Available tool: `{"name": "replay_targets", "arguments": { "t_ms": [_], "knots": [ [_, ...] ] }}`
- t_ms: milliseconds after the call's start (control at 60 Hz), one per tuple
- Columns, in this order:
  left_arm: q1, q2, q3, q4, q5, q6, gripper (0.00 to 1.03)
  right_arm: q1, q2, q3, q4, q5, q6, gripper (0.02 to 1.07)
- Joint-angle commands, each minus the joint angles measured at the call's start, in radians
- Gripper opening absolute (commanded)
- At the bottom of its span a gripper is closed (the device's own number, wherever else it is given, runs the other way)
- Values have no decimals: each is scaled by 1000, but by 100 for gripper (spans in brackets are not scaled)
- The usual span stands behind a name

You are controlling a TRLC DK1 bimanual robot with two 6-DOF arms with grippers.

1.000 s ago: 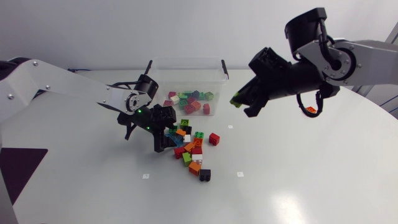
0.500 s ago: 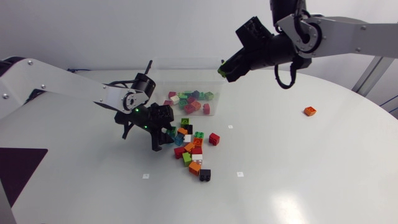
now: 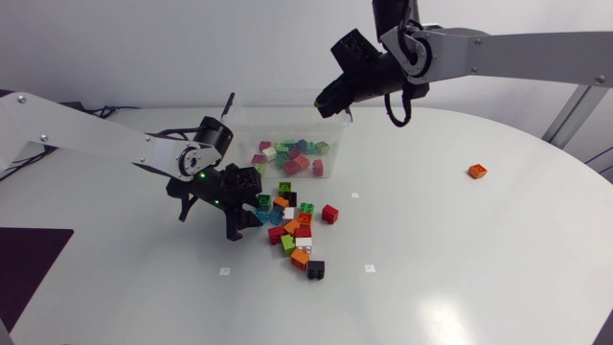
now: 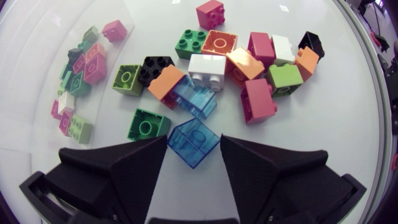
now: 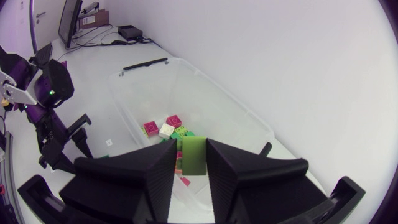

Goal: Place the duplo bricks in the container

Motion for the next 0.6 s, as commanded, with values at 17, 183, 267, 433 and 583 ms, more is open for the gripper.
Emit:
{"name": "replay_targets", "arguments": {
  "t_ms": [17, 183, 267, 433, 583],
  "knots": [
    [6, -29, -29, -8, 0, 1, 58, 8, 62, 54, 13, 17, 18, 22],
    [6, -44, -39, -11, 0, 1, 58, 9, 81, 77, 17, 34, 20, 92],
    [4, -47, -47, -11, 0, 2, 58, 1, 53, 57, 21, 34, 18, 98],
    [4, -51, -56, -11, 0, 2, 51, -31, -41, -24, 46, 32, 17, 100],
    [3, -54, -65, -11, 0, 4, 51, -83, -153, -146, 99, 41, 31, 100]
  ]
}}
